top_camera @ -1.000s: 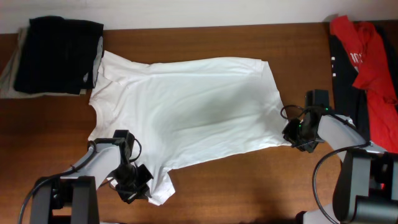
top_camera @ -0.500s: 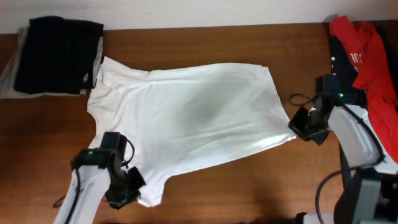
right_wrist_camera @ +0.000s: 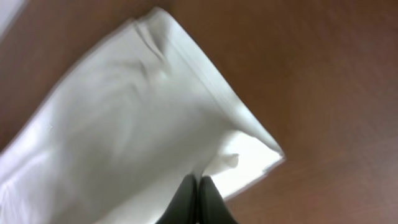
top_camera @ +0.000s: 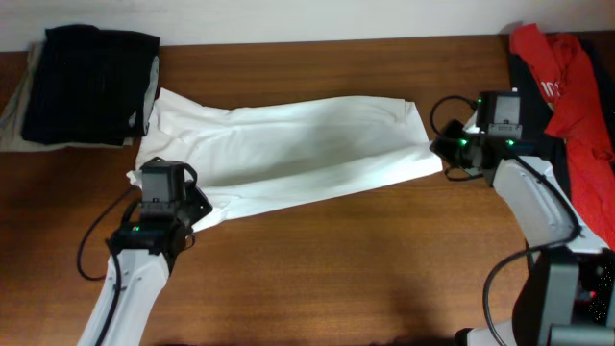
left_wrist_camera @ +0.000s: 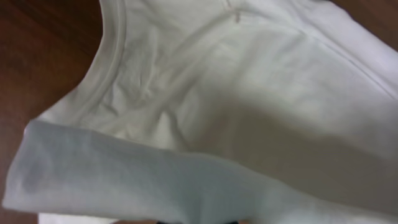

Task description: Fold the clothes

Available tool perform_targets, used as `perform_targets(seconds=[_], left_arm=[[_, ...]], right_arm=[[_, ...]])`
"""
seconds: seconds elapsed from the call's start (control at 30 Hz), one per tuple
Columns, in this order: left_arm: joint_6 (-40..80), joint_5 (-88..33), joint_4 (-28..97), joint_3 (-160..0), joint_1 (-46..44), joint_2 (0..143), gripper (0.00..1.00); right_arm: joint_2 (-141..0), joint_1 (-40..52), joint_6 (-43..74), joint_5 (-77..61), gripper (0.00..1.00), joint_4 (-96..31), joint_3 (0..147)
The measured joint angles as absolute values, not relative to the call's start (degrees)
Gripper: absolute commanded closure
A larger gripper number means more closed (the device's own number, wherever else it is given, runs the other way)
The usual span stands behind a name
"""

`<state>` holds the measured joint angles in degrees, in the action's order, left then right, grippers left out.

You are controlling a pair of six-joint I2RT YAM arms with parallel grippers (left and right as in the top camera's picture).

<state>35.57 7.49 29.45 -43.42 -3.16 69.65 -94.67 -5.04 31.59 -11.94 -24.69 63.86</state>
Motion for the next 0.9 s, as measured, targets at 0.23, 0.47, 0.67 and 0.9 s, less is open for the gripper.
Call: perform_targets(seconds=[0.23, 0.47, 0.67, 0.9], left_arm=[[35.4, 12.6, 20.2, -43.5, -3.2, 87.1, 0.88], [35.2, 17.6, 15.2, -43.5, -3.2, 90.6, 0.13], [29.2, 18.2, 29.9, -54.9, -3.2, 89.9, 0.10], [18.5, 3.0, 38.3, -77.8, 4.0, 90.9, 0.02]], right_arm=[[-102.5, -4.4, 31.7, -10.2, 0.92, -11.7, 63.9], [-108.1, -4.4, 31.9, -8.9, 0.01, -8.2, 64.0], [-105.7, -8.6, 30.1, -16.5, 0.01, -16.7, 68.5], [-104.0, -4.1, 19.6, -22.2, 0.02, -16.9, 80.0]])
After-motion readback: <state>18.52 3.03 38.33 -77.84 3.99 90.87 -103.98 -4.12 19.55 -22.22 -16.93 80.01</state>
